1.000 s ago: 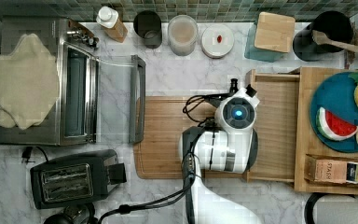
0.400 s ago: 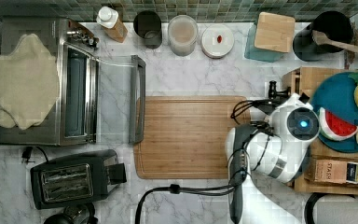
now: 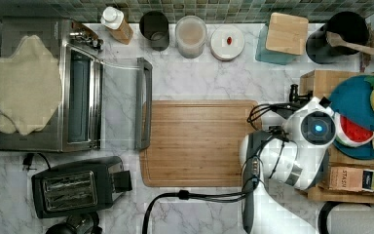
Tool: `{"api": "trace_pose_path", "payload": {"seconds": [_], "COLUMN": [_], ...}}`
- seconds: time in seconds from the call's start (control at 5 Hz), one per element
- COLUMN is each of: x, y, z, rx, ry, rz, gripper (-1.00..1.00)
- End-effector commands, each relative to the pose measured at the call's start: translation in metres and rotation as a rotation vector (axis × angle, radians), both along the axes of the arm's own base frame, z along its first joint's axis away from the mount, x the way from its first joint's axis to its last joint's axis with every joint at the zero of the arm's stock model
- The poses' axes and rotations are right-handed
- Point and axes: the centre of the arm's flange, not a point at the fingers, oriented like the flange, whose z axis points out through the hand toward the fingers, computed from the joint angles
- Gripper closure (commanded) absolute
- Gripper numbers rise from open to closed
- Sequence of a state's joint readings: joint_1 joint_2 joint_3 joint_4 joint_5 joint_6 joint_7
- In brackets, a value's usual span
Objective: Close the drawer.
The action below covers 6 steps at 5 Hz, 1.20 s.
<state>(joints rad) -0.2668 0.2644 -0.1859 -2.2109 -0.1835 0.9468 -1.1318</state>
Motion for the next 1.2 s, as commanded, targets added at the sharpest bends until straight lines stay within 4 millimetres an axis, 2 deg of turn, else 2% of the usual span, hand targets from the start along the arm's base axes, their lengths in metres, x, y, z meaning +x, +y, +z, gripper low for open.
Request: {"api": "trace_pose_path", "payload": {"seconds": [0.2,1.2], "x": [-0.0287,-0.0287], "y": [-0.1474,-0.1474], "z": [0.0973,0.0974], "rx": [-0.209,-0.209], "ry": [-0.187,-0.187], "rz": [-0.273,-0.273], "gripper": [1.00,1.00]}}
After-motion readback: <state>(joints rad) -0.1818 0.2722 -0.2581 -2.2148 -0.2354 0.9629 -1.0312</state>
